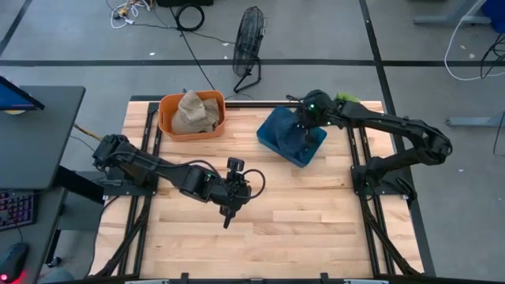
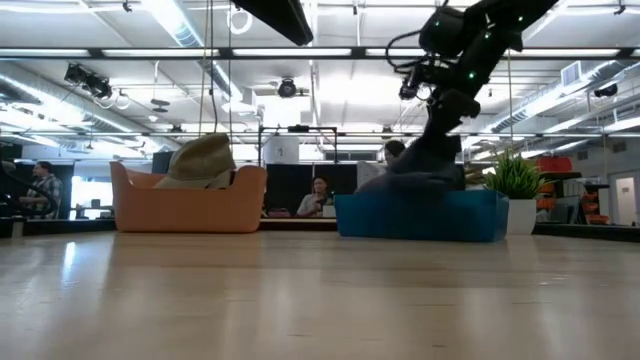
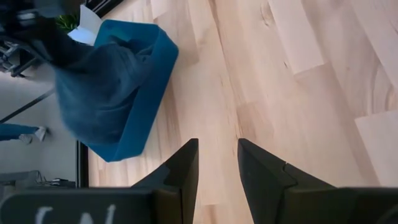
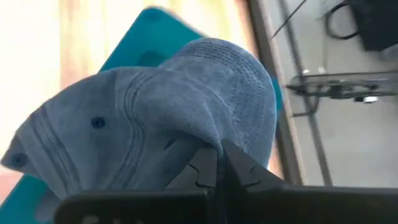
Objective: Pick & Place hat
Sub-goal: Put the blue cap into the blue bin
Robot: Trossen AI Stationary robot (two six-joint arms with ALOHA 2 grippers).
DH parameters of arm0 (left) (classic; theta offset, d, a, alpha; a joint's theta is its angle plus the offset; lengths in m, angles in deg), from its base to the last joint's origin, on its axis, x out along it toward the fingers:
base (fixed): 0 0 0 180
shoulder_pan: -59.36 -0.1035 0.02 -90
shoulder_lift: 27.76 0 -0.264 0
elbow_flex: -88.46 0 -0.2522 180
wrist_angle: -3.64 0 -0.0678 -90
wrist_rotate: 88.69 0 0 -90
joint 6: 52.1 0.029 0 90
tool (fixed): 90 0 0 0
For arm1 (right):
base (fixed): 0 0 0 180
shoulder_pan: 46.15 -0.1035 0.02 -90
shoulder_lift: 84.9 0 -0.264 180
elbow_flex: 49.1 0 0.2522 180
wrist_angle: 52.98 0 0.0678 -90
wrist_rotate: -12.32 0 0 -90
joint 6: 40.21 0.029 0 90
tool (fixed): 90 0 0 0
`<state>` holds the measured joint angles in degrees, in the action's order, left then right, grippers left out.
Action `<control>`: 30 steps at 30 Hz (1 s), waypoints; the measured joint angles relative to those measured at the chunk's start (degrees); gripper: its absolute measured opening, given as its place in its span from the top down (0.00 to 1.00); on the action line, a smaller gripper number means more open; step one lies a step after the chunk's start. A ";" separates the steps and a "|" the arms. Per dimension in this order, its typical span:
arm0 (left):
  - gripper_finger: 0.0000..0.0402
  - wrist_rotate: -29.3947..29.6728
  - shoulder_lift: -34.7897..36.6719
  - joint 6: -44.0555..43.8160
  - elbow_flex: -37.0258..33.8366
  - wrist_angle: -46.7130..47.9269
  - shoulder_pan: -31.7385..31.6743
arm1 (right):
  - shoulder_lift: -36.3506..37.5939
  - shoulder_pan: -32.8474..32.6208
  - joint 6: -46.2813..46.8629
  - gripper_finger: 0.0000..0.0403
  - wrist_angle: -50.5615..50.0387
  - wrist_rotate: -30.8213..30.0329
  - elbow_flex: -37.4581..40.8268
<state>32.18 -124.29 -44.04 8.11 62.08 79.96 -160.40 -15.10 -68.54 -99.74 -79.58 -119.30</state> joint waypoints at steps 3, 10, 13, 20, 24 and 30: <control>0.71 0.00 0.00 -0.01 0.00 0.07 -0.22 | -1.25 0.01 -2.64 0.99 -1.04 0.48 0.00; 0.71 0.00 0.00 0.34 0.00 0.13 -0.94 | -1.67 1.37 -3.36 0.99 -1.43 1.05 0.00; 0.71 -0.02 0.00 0.10 0.00 0.12 -1.38 | -2.52 2.59 -0.56 0.98 -2.64 0.92 0.00; 0.71 -0.01 0.00 -0.42 -0.02 -0.03 -2.17 | -5.21 3.34 0.77 0.83 -3.03 0.92 0.00; 0.71 -0.04 0.19 -4.69 -0.04 -0.65 -2.42 | -5.35 3.27 4.30 0.71 -3.23 0.92 0.00; 0.71 1.11 3.67 -9.47 -0.04 -0.53 -2.44 | -2.38 2.82 8.56 0.55 -11.39 0.92 -2.83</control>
<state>33.29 -120.62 -53.50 8.06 61.55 77.52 -162.78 -12.27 -59.98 -111.13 -78.65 -122.13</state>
